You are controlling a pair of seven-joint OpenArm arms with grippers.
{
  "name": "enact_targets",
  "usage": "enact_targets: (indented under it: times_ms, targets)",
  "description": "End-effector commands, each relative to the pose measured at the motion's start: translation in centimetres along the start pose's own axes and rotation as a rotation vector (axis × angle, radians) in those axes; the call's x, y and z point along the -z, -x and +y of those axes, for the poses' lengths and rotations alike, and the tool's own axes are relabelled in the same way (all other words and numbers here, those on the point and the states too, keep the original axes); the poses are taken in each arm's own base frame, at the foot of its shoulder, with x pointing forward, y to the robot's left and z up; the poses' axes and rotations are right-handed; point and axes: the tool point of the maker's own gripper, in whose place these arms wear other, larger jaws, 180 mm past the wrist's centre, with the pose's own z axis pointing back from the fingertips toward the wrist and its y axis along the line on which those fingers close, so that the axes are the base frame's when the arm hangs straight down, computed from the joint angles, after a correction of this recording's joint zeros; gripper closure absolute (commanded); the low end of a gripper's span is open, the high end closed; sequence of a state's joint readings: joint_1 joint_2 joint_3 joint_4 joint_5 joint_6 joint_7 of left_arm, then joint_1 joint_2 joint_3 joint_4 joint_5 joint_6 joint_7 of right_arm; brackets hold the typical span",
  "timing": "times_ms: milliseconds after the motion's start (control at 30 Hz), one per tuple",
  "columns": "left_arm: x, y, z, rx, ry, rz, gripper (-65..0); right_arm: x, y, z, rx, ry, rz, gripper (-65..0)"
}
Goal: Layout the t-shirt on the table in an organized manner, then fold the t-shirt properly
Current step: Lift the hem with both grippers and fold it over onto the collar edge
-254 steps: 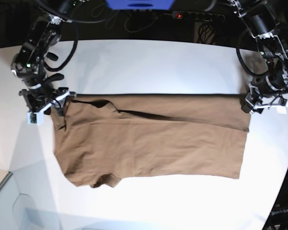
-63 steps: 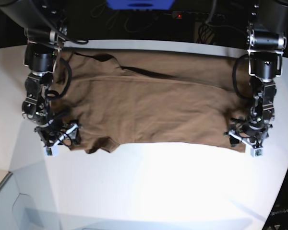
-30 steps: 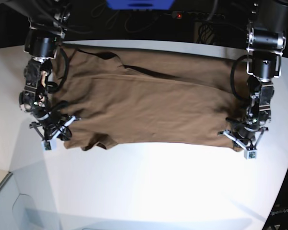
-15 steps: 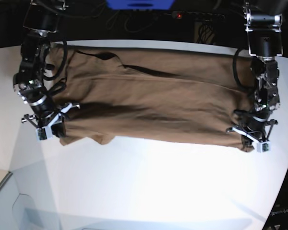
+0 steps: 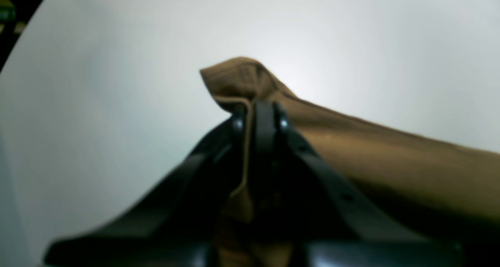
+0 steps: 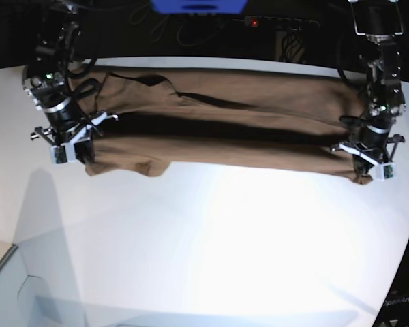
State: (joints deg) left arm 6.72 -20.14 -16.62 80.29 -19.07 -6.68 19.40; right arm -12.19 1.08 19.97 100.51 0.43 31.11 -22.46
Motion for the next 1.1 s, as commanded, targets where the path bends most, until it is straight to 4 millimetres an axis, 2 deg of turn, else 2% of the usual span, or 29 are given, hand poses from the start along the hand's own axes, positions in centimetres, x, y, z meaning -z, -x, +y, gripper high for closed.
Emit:
enact_targets:
  times_ms: [0,267,400,533,633,800,1067]
  targets:
    - [-0.3,-2.0,0.6,0.016,-0.011,-0.060,-0.2,-0.2,-1.6,-0.5,-0.006,0.009,-0.060,0.0]
    - [-2.2,2.0,1.9,0.024,-0.035,0.022,-0.2,-1.2,0.8,0.1,0.005,-0.001,-0.003,0.0]
    - [-3.4,2.7,1.6,0.040,-0.023,0.032,-0.2,-1.8,2.0,0.3,0.003,-0.006,0.026,0.0]
    - [-4.7,2.9,0.9,0.060,-0.004,0.031,-0.2,-2.7,2.7,1.8,-0.009,-0.075,0.000,0.0]
    - [-5.2,3.3,0.8,0.066,0.000,0.041,-0.2,-3.2,3.1,2.2,-0.005,-0.083,-0.012,0.0]
    - [-6.2,3.7,2.6,0.065,-0.041,0.050,-0.2,-3.8,3.8,1.5,0.000,-0.065,0.002,0.0]
    - [-6.6,5.3,3.2,0.067,-0.055,0.092,-0.2,-3.8,4.9,0.9,0.014,-0.051,0.029,0.0]
